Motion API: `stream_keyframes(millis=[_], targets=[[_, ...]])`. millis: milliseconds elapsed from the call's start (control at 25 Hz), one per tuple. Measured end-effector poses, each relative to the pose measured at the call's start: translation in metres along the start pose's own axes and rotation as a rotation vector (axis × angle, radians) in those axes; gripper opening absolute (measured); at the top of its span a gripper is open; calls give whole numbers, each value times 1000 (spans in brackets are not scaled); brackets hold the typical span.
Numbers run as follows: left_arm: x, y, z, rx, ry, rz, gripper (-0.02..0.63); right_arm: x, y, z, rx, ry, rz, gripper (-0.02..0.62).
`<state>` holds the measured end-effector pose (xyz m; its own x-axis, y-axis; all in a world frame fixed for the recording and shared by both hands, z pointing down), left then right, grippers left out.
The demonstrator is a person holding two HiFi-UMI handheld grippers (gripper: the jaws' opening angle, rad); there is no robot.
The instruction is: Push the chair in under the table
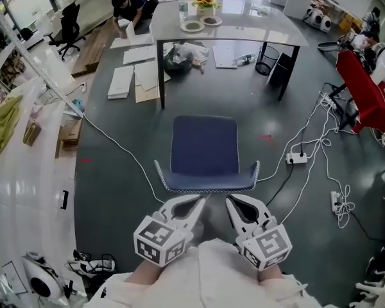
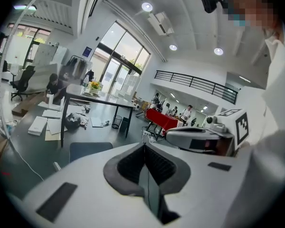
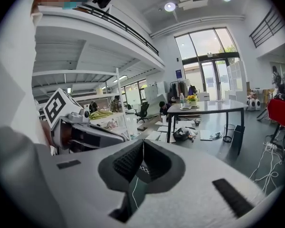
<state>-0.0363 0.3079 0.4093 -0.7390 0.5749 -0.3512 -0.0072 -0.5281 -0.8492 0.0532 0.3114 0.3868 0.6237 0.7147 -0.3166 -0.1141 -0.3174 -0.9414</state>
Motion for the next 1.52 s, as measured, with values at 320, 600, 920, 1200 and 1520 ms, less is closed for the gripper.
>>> stream_keyframes(millis=[320, 600, 920, 1200, 1520], targets=[[-16, 3, 29, -21, -53, 47, 14, -30, -1, -10, -27, -24, 1, 3], [-28, 9, 36, -49, -55, 63, 14, -37, 4, -24, -23, -19, 18, 3], [-33, 6, 34, -98, -27, 117, 15, -37, 6, -33, 14, 38, 42, 3], [-36, -6, 39, -180, 29, 168, 14, -37, -6, -37, 63, 72, 87, 3], [-37, -18, 50, -237, 49, 227, 15, -39, -16, -37, 70, 105, 116, 5]])
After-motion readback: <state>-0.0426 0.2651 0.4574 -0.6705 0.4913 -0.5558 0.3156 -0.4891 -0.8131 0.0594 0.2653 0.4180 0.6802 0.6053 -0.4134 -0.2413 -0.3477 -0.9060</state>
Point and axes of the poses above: the fingertips, and each gripper's own axes: x backward along the fingers, z to its left, y out of its top, the point moved 3 cm from there along x, backward along the fingers, and after that the axes turned 2 degrees about -z, right-handed, at the moved point
